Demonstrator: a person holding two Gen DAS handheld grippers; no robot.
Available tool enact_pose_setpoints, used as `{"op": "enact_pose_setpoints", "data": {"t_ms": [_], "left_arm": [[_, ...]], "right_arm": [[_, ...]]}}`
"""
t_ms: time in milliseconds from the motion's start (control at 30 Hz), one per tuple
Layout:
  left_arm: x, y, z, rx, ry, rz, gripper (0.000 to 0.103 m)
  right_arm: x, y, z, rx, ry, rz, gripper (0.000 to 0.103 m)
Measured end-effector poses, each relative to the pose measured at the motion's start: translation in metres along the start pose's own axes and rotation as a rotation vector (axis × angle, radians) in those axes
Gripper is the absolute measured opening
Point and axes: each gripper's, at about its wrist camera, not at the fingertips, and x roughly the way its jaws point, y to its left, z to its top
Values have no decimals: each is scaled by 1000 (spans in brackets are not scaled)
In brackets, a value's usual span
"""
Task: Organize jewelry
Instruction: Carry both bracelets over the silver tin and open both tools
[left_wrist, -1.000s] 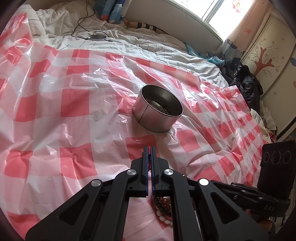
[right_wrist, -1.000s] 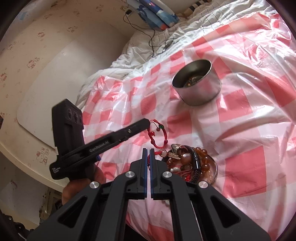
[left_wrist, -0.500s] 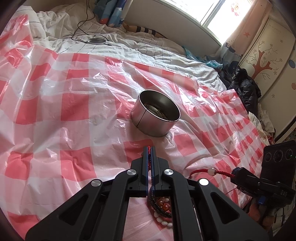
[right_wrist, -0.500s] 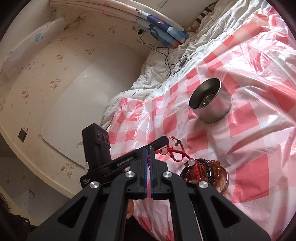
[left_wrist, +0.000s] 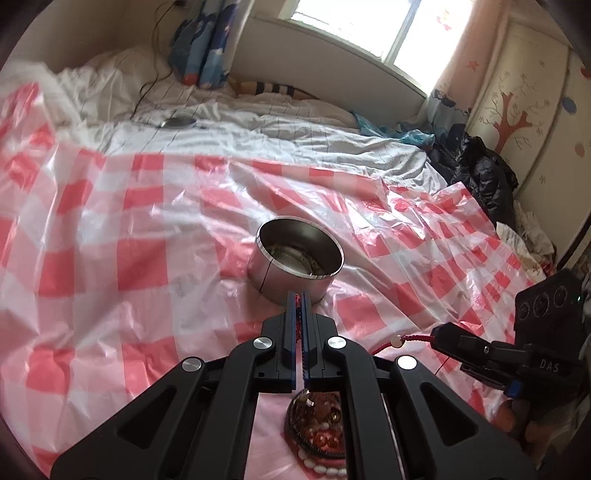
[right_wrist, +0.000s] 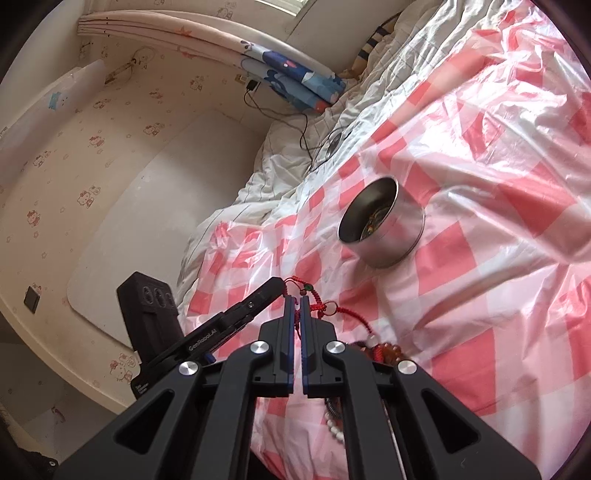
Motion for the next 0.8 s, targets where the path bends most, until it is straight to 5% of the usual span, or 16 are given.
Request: {"op": "enact_pose_setpoints", "data": {"t_ms": [200,433,533,700,800], "left_arm": [[14,-15,27,12,-59,-82,2],[55,-20,56,-49,-40,-184,2],[85,-18,63,-46,10,-127,2],[131,11,65,-66,139,81,9],[122,39,67,-213,145,21,20]], "right_arm": [[-1,-8,22,19,-94,-36,4],[5,-14,42,21,-132,-42,4],[11,-15,54,18,-144,-27,4],[30,-7,77,-26,-147,-26,4],[46,3,89,-68,-140,-25,4]]}}
